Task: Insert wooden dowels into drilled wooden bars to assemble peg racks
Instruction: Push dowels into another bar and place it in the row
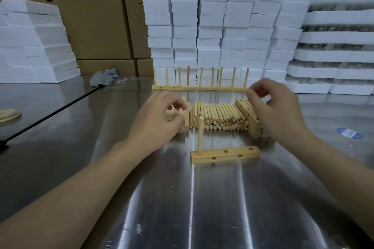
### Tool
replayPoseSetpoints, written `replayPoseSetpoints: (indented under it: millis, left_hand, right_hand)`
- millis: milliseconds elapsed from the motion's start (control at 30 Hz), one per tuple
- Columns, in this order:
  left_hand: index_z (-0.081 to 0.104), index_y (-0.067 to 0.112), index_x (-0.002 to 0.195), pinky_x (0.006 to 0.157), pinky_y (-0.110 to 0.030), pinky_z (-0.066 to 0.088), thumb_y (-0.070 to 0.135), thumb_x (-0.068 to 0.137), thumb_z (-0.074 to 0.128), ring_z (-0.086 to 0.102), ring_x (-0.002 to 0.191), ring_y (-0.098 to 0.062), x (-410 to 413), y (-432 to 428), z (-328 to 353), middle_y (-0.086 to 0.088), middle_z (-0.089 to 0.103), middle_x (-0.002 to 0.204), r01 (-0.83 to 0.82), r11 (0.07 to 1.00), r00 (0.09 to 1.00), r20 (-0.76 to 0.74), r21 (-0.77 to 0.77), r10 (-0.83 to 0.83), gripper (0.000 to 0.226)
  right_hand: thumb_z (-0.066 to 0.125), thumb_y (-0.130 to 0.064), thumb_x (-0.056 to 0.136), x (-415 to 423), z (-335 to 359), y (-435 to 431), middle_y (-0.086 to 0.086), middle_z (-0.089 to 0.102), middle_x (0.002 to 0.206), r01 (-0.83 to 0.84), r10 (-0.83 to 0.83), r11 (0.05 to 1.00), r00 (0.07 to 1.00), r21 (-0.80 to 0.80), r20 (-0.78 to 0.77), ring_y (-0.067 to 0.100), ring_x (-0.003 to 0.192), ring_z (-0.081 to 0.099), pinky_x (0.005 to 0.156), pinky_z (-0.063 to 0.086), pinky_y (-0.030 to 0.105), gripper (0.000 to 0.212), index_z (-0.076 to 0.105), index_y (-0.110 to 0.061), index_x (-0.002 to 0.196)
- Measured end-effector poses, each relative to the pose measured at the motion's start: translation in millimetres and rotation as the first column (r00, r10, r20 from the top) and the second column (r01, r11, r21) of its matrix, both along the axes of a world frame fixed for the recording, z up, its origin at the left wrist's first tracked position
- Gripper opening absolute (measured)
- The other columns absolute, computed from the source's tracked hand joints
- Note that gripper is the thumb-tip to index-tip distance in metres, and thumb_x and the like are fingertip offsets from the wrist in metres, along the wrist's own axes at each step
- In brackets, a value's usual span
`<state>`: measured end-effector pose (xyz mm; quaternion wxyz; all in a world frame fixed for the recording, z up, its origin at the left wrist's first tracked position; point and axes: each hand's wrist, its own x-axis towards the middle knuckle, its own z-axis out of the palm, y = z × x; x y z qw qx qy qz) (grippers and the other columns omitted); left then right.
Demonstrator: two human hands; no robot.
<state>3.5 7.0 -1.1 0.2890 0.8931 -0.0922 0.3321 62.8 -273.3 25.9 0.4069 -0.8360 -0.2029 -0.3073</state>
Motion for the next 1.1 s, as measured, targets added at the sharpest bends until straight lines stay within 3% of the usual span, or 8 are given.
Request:
replayPoseSetpoints:
  millis: [67,133,367,733,933,1100]
  left_hand:
    - [0.071,0.038,0.119,0.094,-0.033,0.043,0.025,0.094,0.068,0.047,0.118,-0.003,8,1,-6,0.021,0.06,0.119,-0.068,0.985,0.998,0.019,0.16,0.065,0.027]
    - [0.067,0.036,0.134,0.106,-0.04,0.042,0.035,0.097,0.066,0.043,0.132,-0.009,14,0,-8,0.015,0.057,0.135,-0.083,0.968,0.997,0.018,0.239,0.081,0.037]
    - [0.056,0.032,0.151,0.125,-0.045,0.026,0.055,0.098,0.058,0.023,0.157,-0.017,17,-13,-13,0.01,0.041,0.163,-0.067,0.862,0.993,-0.05,0.502,0.106,0.058]
    - [0.066,0.035,0.139,0.109,-0.038,0.037,0.053,0.095,0.067,0.049,0.131,-0.011,17,-10,-12,0.017,0.058,0.138,-0.112,0.883,0.99,-0.025,0.457,0.138,0.048]
    - [0.074,0.036,0.116,0.105,-0.036,0.036,0.057,0.092,0.068,0.046,0.131,-0.011,14,-17,-12,0.014,0.058,0.134,-0.163,0.875,0.985,0.023,0.456,0.172,0.032]
    - [0.079,0.032,0.101,0.094,-0.034,0.035,0.052,0.093,0.073,0.049,0.125,-0.014,11,-25,-10,0.013,0.062,0.126,-0.227,0.859,0.974,0.098,0.458,0.206,0.022]
  right_hand:
    - [0.062,-0.029,0.1,8,-8,-3,-0.011,0.066,0.106,0.06,-0.057,0.985,0.998,-0.164,0.019,0.013,0.108,0.055,0.086,0.036,0.029,0.009,0.071,-0.028,0.103]
    - [0.062,-0.027,0.1,13,-12,-3,-0.005,0.065,0.115,0.074,-0.075,0.974,0.997,-0.216,0.002,0.019,0.117,0.051,0.092,0.036,0.031,0.014,0.073,-0.026,0.109]
    - [0.061,-0.026,0.098,14,-15,4,-0.009,0.059,0.109,0.061,-0.053,0.97,0.998,-0.235,0.04,0.014,0.114,0.047,0.089,0.031,0.027,0.014,0.073,-0.028,0.106]
    - [0.062,-0.026,0.098,16,-15,1,-0.007,0.061,0.107,0.065,-0.059,0.965,0.998,-0.254,0.031,0.015,0.112,0.049,0.088,0.032,0.028,0.013,0.074,-0.027,0.099]
    - [0.06,-0.028,0.099,15,-15,1,-0.012,0.057,0.108,0.062,-0.055,0.96,0.998,-0.273,0.035,0.014,0.113,0.049,0.089,0.032,0.029,0.013,0.073,-0.029,0.099]
    - [0.061,-0.027,0.099,15,-15,2,-0.009,0.059,0.108,0.06,-0.055,0.959,0.998,-0.277,0.026,0.017,0.114,0.049,0.088,0.032,0.03,0.013,0.074,-0.027,0.099]
